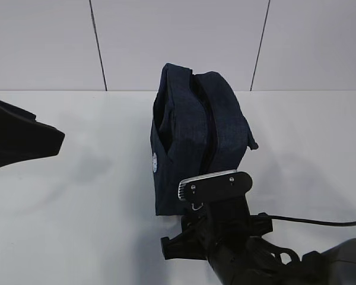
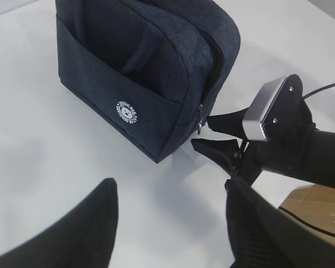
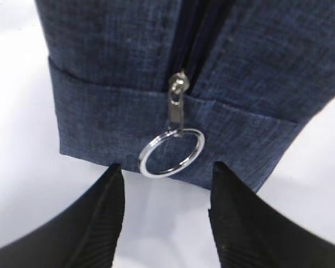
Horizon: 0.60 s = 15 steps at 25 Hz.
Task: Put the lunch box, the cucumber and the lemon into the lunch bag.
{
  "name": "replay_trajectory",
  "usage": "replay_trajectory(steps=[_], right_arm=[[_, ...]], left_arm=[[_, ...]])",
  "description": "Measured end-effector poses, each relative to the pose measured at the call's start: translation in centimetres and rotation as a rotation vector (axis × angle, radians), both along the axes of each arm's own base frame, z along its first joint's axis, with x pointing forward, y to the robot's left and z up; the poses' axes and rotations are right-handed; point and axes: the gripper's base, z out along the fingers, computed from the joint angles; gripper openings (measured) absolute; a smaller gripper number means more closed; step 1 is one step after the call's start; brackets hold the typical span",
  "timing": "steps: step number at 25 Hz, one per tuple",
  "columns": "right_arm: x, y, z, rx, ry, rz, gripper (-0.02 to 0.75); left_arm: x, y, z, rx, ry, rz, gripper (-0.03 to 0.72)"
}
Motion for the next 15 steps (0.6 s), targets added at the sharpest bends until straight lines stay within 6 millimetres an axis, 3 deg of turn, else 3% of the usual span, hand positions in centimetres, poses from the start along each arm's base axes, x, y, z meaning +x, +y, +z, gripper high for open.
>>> replay_trajectory(steps=[15], right_arm=[[0.31,0.05,0.48,-0.010,-0.064,0.013,0.435]], left_arm=[[0.00,0.00,0.00,0.000,0.000,0.000,0.431]])
